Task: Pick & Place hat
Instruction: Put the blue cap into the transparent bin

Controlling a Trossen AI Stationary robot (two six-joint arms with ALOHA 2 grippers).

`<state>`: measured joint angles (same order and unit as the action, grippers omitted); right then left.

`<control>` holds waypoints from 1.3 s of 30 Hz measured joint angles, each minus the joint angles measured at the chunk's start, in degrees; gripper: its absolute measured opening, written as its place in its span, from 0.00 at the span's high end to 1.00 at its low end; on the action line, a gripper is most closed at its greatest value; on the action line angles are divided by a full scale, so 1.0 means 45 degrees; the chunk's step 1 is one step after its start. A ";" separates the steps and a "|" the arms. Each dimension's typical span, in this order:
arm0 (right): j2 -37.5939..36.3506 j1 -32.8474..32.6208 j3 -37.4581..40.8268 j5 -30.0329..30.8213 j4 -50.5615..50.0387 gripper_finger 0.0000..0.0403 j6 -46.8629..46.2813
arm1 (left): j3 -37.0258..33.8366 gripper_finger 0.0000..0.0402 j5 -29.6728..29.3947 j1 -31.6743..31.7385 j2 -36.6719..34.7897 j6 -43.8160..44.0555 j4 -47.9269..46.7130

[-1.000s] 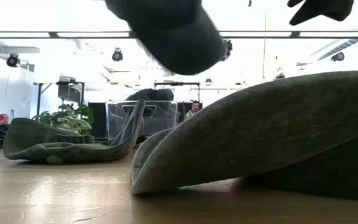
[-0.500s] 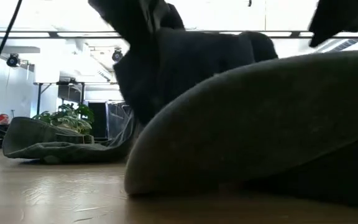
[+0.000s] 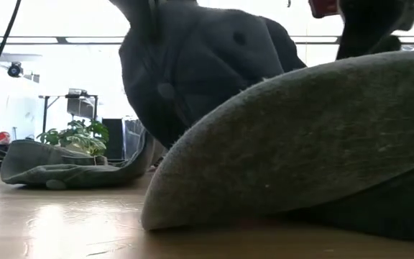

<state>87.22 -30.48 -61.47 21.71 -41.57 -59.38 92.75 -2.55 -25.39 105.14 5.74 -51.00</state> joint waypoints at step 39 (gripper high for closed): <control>0.0221 -0.0186 -0.0647 0.5247 -0.2228 0.96 1.0679 | 0.2362 0.96 -0.3502 -0.0086 -0.0926 0.0640 0.0038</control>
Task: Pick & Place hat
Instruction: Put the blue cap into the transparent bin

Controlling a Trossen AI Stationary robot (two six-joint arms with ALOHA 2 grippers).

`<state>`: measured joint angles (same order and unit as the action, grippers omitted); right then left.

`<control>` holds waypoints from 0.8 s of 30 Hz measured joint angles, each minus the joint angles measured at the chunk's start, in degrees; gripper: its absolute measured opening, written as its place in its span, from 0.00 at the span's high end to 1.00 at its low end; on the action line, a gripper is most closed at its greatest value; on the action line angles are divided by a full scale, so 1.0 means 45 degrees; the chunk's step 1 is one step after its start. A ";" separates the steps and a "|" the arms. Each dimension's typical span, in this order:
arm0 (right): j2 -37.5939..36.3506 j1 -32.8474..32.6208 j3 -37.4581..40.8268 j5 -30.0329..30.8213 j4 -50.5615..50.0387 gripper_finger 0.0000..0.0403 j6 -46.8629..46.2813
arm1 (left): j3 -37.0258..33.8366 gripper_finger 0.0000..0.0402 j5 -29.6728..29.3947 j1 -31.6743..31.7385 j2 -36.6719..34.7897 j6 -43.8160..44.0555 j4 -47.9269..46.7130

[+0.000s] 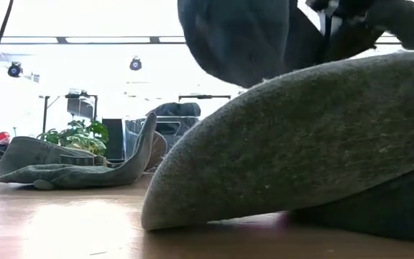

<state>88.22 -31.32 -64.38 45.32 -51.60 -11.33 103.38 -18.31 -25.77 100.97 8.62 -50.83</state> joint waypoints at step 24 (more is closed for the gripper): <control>0.0002 -0.1314 -0.2283 0.1641 -0.3123 0.97 -0.1596 | 0.0628 0.96 -0.0365 0.0191 0.0371 0.0725 0.0075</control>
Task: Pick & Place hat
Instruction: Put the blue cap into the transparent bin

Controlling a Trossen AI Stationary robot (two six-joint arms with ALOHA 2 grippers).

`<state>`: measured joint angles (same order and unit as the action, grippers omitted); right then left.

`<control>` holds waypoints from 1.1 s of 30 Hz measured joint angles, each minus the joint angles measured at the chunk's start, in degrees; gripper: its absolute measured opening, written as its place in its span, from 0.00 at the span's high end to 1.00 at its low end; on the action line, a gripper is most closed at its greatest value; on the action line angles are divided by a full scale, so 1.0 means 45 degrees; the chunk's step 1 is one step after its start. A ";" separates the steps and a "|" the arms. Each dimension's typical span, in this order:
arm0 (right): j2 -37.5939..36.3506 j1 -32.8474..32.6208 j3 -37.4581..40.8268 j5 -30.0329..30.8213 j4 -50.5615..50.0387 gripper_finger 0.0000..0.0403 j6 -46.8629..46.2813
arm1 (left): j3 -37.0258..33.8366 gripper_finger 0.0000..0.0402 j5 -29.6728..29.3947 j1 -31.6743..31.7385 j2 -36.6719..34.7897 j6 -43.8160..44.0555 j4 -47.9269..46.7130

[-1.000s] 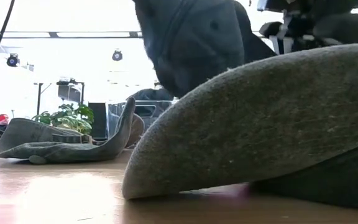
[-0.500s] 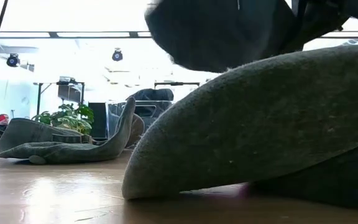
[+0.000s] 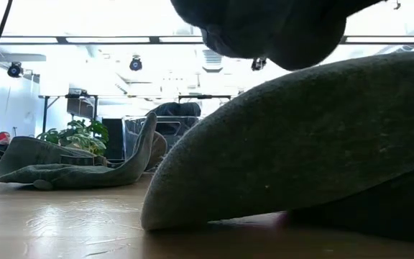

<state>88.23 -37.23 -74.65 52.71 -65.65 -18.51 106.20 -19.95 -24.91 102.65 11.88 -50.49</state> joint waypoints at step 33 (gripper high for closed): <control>0.0747 -0.1353 -0.0911 -0.0302 -0.0692 0.97 0.0372 | -0.1425 0.97 0.4176 0.1528 0.0748 -0.0879 0.2881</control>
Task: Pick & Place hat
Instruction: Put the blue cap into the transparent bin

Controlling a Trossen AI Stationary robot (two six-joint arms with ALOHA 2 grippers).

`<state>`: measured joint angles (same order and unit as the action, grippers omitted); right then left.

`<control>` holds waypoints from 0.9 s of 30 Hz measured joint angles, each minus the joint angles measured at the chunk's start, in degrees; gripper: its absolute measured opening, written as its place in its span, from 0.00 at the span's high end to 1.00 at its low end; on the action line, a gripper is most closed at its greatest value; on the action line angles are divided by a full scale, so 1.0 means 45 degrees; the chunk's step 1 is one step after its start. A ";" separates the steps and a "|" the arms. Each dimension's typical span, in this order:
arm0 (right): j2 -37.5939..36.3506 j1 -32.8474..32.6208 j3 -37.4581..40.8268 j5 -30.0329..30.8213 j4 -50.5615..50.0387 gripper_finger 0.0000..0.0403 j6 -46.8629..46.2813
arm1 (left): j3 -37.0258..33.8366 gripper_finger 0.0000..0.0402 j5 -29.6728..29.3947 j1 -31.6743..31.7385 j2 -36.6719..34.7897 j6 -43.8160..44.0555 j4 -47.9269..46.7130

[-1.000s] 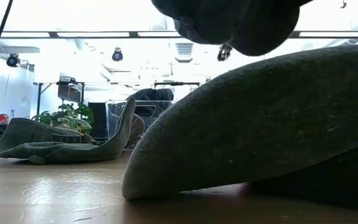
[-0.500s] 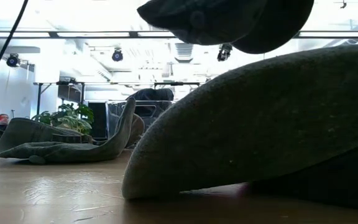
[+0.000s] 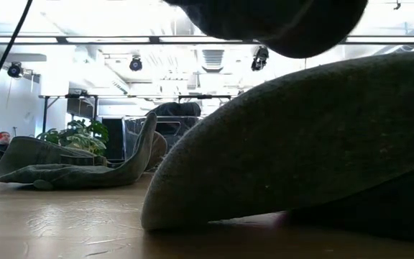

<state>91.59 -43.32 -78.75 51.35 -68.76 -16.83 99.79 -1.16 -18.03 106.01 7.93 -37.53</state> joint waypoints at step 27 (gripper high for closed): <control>-0.0149 -0.0342 0.0424 -0.0804 0.0337 0.97 0.0795 | 0.2026 0.97 -0.1690 -0.0439 -0.0300 -0.0704 -0.3354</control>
<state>90.91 -44.86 -76.84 47.73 -67.25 -13.26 108.91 -8.77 -20.01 104.66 4.76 -52.62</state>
